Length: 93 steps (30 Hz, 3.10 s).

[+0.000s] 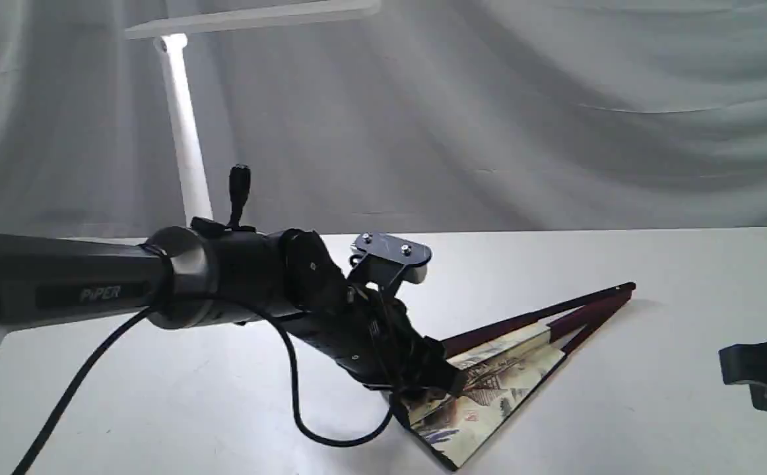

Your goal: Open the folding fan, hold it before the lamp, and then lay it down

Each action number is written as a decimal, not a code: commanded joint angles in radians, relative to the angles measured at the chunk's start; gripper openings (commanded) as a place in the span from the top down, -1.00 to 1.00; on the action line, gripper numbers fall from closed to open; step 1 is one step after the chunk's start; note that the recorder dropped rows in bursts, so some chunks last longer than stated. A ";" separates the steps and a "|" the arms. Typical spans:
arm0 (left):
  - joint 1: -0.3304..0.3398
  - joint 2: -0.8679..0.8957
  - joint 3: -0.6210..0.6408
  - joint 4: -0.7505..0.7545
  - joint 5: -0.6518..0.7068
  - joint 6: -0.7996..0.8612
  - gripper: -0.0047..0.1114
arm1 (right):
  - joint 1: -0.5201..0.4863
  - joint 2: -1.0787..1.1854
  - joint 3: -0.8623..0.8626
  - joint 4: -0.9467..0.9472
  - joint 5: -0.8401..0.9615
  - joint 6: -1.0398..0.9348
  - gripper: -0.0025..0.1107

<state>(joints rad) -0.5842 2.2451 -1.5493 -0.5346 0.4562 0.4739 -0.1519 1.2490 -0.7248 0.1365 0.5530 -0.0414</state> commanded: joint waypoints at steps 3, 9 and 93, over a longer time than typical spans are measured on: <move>-0.004 0.030 -0.005 -0.040 -0.020 0.002 -0.07 | 0.003 0.000 -0.005 0.006 -0.003 -0.006 0.37; -0.004 0.052 -0.005 -0.102 -0.012 0.061 -0.07 | 0.003 0.000 -0.005 0.006 -0.003 -0.006 0.37; 0.015 0.048 -0.003 0.313 -0.140 1.209 0.71 | 0.003 0.000 -0.005 0.139 0.037 -0.214 0.37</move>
<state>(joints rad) -0.5718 2.2941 -1.5610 -0.2141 0.3598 1.6780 -0.1519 1.2490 -0.7248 0.2715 0.5885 -0.2445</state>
